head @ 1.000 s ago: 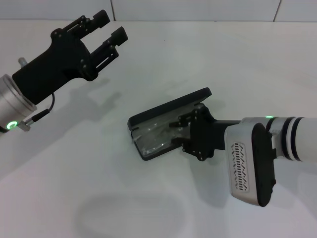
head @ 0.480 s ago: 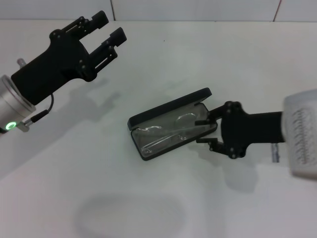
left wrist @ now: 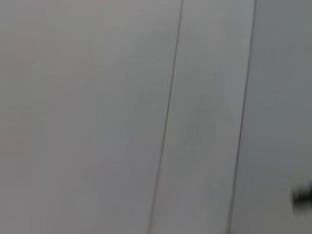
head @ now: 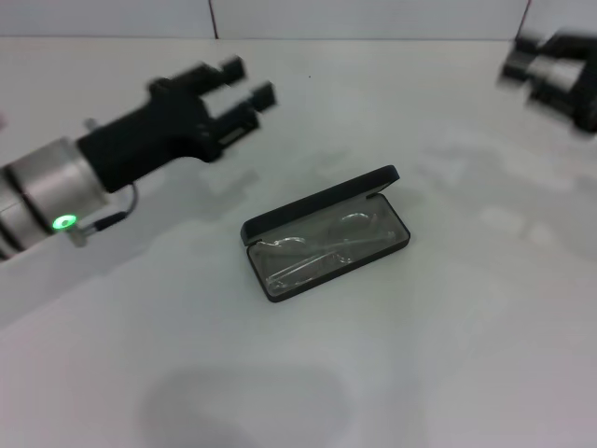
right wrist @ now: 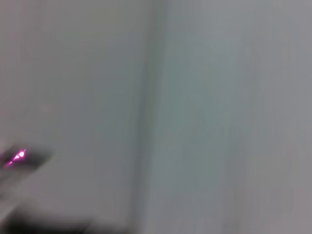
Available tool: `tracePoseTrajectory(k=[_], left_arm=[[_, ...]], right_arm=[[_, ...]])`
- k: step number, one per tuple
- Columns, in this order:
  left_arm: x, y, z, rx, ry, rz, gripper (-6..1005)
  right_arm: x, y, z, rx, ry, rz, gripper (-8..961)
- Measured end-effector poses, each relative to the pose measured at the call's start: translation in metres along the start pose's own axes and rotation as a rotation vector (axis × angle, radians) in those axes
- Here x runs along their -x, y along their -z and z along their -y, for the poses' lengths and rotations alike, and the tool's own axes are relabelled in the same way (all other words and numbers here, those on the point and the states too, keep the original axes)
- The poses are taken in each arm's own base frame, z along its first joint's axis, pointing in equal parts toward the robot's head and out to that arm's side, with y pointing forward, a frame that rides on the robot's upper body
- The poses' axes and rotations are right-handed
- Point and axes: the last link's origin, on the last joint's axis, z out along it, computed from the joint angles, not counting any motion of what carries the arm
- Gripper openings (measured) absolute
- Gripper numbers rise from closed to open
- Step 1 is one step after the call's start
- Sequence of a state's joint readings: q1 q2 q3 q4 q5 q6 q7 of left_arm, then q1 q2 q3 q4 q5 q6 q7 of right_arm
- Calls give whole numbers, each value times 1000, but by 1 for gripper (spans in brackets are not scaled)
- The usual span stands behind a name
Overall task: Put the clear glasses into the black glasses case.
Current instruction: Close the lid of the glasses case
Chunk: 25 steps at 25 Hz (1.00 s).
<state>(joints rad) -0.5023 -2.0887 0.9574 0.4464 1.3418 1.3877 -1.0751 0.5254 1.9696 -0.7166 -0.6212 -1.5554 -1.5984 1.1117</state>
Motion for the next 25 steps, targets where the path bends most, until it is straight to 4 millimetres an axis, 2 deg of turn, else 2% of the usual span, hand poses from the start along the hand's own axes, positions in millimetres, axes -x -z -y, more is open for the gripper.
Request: tracePoseTrajectory(k=[1, 4, 8, 9, 15, 20, 25], left_arm=[[5, -12, 1, 15, 28, 75, 575], [12, -28, -1, 43, 48, 167, 575], [22, -48, -10, 102, 37, 274, 576], [23, -50, -12, 109, 32, 287, 576], [30, -56, -10, 78, 34, 326, 577], [32, -57, -7, 41, 45, 324, 577], [38, -57, -13, 72, 32, 364, 578]], right_arm=[[0, 9, 9, -80, -38, 43, 349], [-4, 32, 19, -248, -84, 129, 355], [-9, 43, 17, -312, -90, 146, 364], [-10, 43, 17, -313, -87, 144, 366], [-16, 39, 11, -293, -70, 125, 558], [-17, 37, 9, -284, -66, 120, 666], [-19, 31, 6, -257, -66, 104, 667]])
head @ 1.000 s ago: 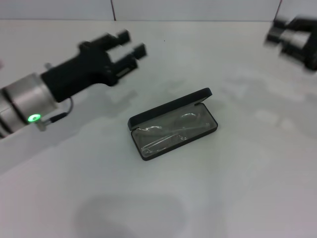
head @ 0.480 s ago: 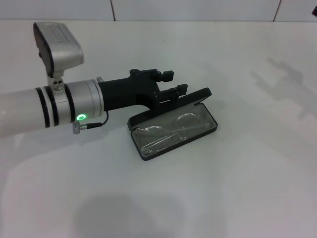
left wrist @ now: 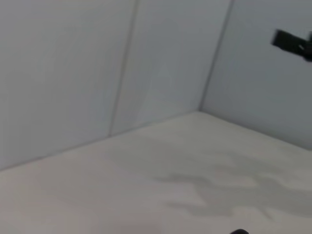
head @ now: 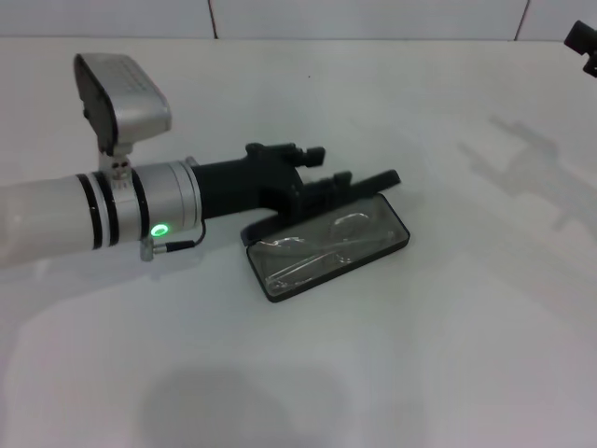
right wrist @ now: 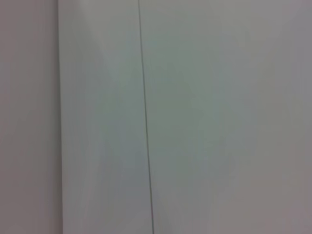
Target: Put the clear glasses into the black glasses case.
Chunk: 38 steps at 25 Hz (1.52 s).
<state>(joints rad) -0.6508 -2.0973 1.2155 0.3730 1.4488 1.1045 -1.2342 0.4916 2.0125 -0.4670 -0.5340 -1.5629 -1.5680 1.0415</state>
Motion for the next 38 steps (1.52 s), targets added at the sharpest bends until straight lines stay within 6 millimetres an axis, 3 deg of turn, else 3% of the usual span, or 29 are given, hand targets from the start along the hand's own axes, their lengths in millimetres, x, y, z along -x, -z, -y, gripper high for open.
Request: tracePoseTrajectory(k=[12, 18, 27, 31, 36, 38], left_arm=[[15, -6, -17, 85, -52, 90, 579], [15, 0, -21, 98, -49, 46, 580], [-12, 45, -43, 245, -121, -254, 581], [-14, 68, -47, 273, -146, -332, 581], [-8, 89, -53, 287, -192, -384, 725], [-6, 92, -53, 279, -192, -388, 723]], right_arm=[[-2, -4, -1, 7, 14, -15, 697], [-5, -13, -8, 68, 25, -53, 728], [-4, -35, -47, 450, 27, -157, 774], [-7, -43, -64, 563, 20, -180, 795], [-10, -51, -80, 664, 18, -209, 869], [-11, -54, -84, 685, 17, -216, 869]])
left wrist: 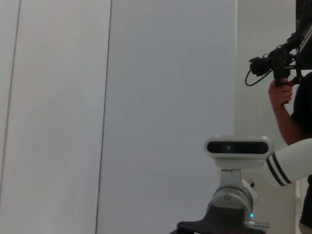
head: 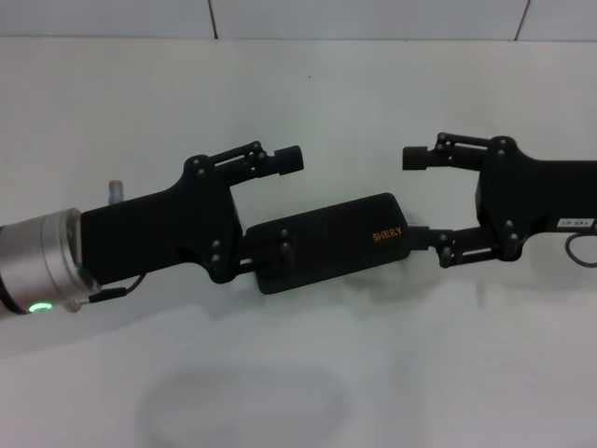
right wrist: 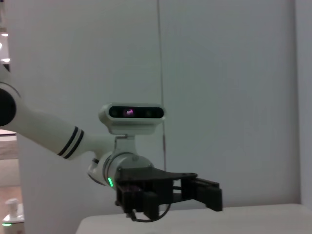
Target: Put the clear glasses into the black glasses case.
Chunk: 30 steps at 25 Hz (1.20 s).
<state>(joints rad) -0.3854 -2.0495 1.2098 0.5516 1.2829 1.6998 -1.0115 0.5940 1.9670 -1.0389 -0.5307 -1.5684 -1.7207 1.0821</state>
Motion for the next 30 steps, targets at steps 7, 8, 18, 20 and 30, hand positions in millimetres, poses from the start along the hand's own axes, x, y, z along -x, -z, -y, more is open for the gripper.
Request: tracePoseTrajectory(k=[7, 8, 18, 20, 30], left_arm=[[2, 1, -1, -4, -1, 1, 718], [2, 1, -2, -4, -1, 1, 718], [3, 0, -3, -5, -22, -3, 718], [4, 0, -3, -6, -22, -3, 718], [4, 1, -2, -14, -22, -1, 718]], right_arm=[[0, -4, -1, 17, 0, -5, 869], [0, -4, -1, 17, 0, -5, 869], [-3, -4, -2, 6, -3, -7, 869], [-3, -4, -2, 7, -1, -8, 869], [-3, -4, 0, -6, 7, -9, 869]])
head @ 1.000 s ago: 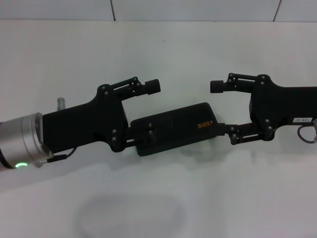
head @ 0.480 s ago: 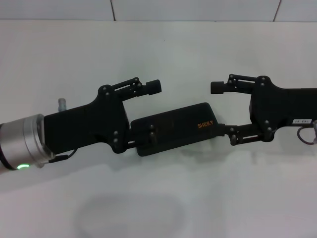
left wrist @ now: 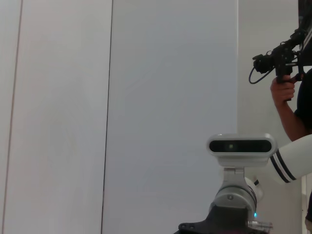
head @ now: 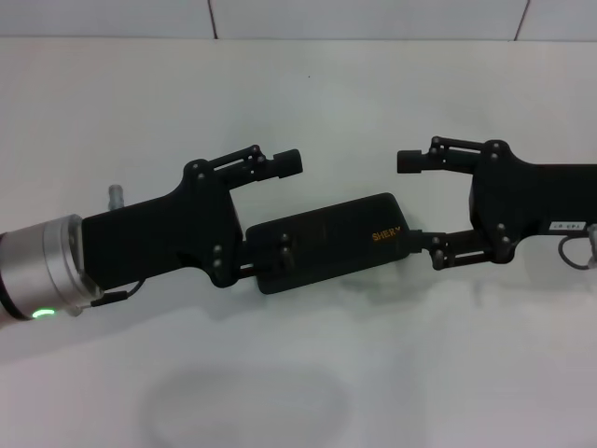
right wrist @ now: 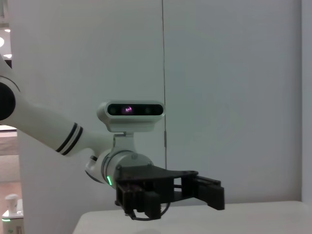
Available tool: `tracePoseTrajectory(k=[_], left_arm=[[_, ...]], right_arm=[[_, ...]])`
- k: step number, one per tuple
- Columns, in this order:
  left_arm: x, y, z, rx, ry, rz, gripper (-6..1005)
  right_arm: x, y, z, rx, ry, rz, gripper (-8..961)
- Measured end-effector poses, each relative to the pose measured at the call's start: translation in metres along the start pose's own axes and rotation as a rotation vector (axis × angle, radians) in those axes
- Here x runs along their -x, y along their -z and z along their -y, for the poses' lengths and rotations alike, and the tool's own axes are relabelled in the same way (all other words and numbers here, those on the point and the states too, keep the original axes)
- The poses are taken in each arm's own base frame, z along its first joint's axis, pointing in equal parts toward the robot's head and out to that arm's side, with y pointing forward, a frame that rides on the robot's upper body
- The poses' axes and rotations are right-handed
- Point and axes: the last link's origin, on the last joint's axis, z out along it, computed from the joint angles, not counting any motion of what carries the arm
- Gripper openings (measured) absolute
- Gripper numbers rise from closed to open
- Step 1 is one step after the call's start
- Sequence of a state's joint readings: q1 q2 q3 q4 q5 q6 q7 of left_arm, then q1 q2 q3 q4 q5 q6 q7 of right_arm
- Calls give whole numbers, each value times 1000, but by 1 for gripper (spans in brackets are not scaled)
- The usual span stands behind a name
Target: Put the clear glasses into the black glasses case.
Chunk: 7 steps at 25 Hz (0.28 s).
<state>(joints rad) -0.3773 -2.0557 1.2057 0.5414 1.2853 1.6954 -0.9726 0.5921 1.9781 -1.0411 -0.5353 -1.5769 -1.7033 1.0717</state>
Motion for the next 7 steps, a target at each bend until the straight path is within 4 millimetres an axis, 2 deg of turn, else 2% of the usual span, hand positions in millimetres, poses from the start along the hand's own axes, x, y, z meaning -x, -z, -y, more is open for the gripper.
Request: tracePoseTrajectory(k=[7], left_arm=[[-1, 0, 1, -6, -10, -5, 718]], right_arm=[[-3, -3, 4, -33, 2, -12, 869]])
